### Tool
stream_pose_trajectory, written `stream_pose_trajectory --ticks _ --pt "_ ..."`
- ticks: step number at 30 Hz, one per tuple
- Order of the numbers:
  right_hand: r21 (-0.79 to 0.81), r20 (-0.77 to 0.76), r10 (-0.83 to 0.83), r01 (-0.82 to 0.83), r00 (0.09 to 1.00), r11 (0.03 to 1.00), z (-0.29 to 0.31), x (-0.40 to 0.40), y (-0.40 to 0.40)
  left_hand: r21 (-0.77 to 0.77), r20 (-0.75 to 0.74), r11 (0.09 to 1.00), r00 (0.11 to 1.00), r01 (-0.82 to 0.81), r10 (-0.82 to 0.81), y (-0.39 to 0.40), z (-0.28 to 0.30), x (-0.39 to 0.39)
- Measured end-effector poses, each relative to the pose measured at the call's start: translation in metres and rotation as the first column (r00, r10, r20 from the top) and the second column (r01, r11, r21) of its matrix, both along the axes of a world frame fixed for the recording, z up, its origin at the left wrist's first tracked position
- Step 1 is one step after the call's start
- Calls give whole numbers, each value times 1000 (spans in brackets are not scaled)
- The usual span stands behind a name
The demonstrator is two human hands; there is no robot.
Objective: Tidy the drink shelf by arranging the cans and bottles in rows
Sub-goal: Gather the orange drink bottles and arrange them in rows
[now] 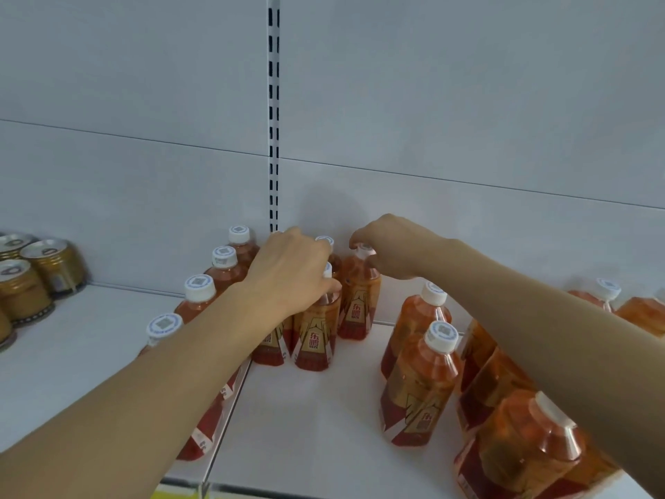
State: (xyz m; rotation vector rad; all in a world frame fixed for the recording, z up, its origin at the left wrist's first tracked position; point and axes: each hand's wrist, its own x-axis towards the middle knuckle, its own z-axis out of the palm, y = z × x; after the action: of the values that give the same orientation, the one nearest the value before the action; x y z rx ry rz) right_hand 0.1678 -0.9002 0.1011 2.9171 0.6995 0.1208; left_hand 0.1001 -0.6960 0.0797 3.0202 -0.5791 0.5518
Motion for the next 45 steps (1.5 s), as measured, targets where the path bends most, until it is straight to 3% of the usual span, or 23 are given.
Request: stream_pose_trajectory --ticks 9,14,17,21,25,31,37,45 --pt "-38 12 42 -41 999 998 -1 -5 -1 -20 -50 999 998 31 -32 2 -11 11" --pt "66 66 7 -11 998 998 21 -30 -20 -57 -3 997 999 54 -54 -3 1 1" --pt "51 12 -61 60 998 997 34 -50 -44 -182 -4 969 985 169 -172 -23 12 -22" --pt "57 -209 -174 190 962 980 41 -75 -71 -361 -230 880 885 310 -406 -58 12 -53" --pt "-6 -242 -168 172 956 985 28 -92 -74 -294 -254 844 815 448 -521 -82 -8 -69" --pt "-80 -129 -130 120 983 990 22 -98 -73 -285 -216 858 843 428 -492 -70 -8 -71" --pt "-45 -121 -23 18 992 999 19 -105 -61 -305 -253 914 903 267 -348 -12 6 -72" --pt "3 -96 126 -126 987 992 12 -104 -4 -83 -314 993 944 79 -102 51 30 -66"
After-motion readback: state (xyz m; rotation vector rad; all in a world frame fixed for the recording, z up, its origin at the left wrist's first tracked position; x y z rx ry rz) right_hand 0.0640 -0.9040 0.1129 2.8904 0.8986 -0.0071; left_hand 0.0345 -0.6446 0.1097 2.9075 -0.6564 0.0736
